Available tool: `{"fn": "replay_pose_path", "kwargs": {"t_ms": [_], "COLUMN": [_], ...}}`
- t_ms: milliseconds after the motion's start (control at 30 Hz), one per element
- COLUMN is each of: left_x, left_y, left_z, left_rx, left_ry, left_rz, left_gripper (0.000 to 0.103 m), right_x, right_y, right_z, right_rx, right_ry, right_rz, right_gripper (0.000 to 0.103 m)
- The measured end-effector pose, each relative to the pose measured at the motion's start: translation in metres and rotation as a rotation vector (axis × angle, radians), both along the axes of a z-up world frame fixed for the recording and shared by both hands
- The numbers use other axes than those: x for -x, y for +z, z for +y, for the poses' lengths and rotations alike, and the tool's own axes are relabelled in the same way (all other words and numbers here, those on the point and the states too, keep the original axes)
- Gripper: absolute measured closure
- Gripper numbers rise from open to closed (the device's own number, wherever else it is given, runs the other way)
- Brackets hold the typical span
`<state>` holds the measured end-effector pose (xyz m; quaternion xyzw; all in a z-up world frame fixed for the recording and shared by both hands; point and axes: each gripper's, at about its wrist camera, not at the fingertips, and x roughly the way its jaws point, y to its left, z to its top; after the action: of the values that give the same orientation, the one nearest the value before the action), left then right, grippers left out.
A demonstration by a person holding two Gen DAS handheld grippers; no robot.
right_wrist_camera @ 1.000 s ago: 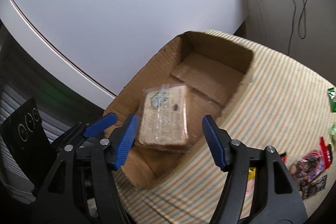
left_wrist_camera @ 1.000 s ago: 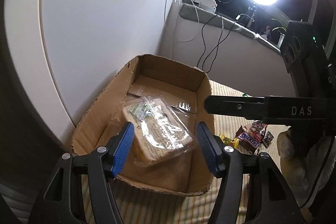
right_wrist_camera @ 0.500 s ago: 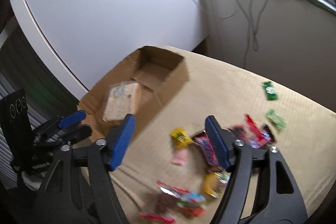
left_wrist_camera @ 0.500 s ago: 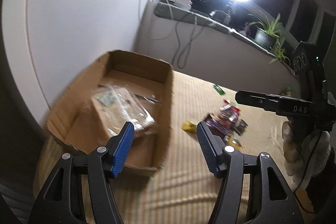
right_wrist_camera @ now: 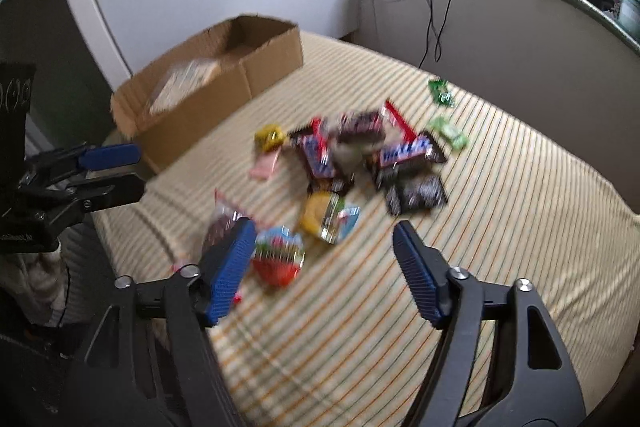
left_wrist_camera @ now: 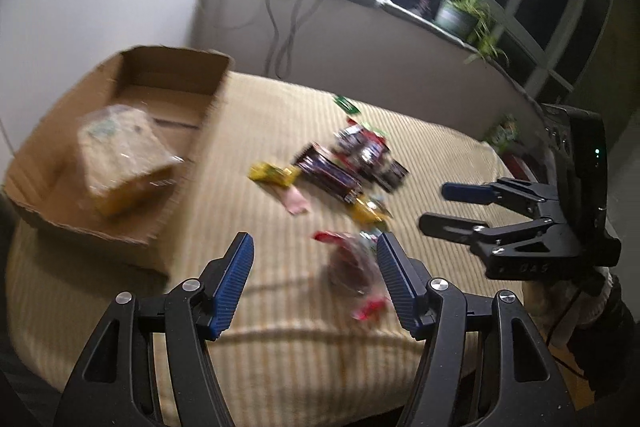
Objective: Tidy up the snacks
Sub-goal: 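Grasp the red-trimmed dried fruit bag with the left gripper while the right gripper grasps the jelly cup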
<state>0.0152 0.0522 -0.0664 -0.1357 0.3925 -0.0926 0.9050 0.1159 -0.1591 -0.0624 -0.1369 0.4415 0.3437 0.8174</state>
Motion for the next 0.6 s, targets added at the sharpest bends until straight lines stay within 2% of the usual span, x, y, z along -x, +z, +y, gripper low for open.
{"fn": "replay_pose_path", "kwargs": {"t_ms": [33,233,367,600], "left_x": [-0.001,-0.004,-0.008,-0.016], "left_y": [-0.003,-0.017,-0.024,-0.039], "left_z": [-0.004,-0.021,-0.026,-0.031], "left_rx": [0.005,0.023,0.028,0.032], "left_ry": [-0.008,-0.052,-0.056,-0.068], "left_rz": [0.007,0.043,0.061,0.096], "left_gripper": [0.039,0.04,0.043,0.057], "right_x": [0.002,0.009,0.012,0.008], "right_y": [-0.005,-0.027,-0.034,-0.044], "right_z": [-0.001,0.006,0.012,0.019], "right_rx": [-0.002,-0.005,0.012,0.029], "right_ry": [0.005,0.043,0.067,0.083], "right_rz": [0.019,0.079,0.078,0.077], "right_gripper": [0.047,0.063,0.064,0.064]}}
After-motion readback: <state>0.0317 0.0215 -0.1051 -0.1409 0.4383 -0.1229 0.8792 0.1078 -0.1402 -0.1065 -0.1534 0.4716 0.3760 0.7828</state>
